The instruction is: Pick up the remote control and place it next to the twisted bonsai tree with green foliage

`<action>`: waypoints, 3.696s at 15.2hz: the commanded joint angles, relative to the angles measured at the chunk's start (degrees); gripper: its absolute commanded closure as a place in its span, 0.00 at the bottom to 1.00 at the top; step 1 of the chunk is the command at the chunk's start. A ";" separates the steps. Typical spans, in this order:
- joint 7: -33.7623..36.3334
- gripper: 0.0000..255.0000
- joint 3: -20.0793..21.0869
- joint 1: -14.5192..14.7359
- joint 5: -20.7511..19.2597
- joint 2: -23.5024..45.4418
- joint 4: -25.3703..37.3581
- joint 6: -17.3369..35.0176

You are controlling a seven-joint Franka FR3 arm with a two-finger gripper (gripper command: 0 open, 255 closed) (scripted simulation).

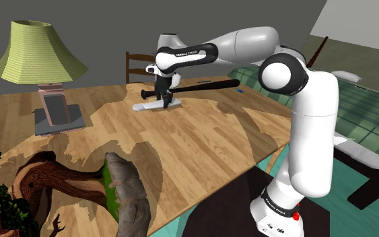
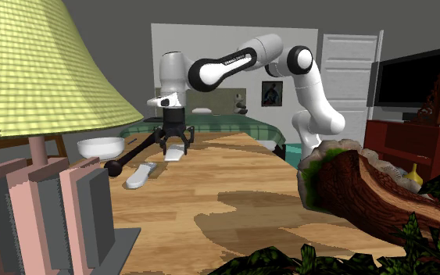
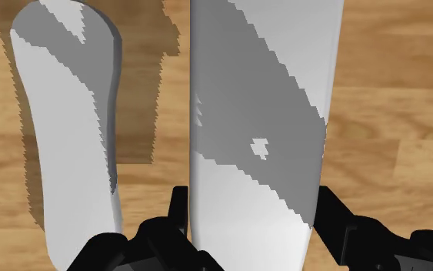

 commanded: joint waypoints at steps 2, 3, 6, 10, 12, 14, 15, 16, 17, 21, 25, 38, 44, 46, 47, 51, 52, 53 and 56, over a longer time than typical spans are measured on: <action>0.11 1.00 -0.02 0.05 -0.08 -0.55 1.52 -2.07; 0.12 1.00 -0.03 0.05 -0.10 -0.71 2.06 -2.76; 0.15 1.00 -0.06 0.03 -0.16 -1.13 3.76 -4.88; 0.17 1.00 -0.09 0.00 -0.21 -1.51 6.29 -7.78; 0.18 1.00 -0.11 -0.02 -0.23 -1.61 7.68 -9.27; 0.19 1.00 -0.12 -0.05 -0.24 -1.66 9.14 -10.79; 0.19 1.00 -0.13 -0.06 -0.24 -1.67 9.91 -11.56; 0.19 1.00 -0.13 -0.08 -0.24 -1.65 10.70 -12.34; 0.19 1.00 -0.14 -0.10 -0.24 -1.62 11.52 -13.12; 0.19 1.00 -0.16 -0.19 -0.22 -1.33 15.04 -16.35; 0.17 1.00 -0.17 -0.32 -0.17 -0.72 19.06 -19.77; 1.14 1.00 0.04 0.02 -0.04 1.44 31.49 -30.02; 7.93 1.00 1.95 5.53 -1.53 -8.41 16.94 -25.33; 10.34 1.00 2.81 7.16 -1.89 -10.82 13.60 -24.40; 11.57 1.00 3.27 7.95 -2.05 -11.90 12.12 -24.01; 16.56 1.00 5.27 10.98 -2.51 -15.53 7.29 -22.85; 17.83 1.00 5.80 11.72 -2.59 -16.26 6.33 -22.64; 19.11 1.00 6.35 12.45 -2.66 -16.94 5.46 -22.46; 22.98 1.00 8.04 14.62 -2.80 -18.59 3.36 -22.06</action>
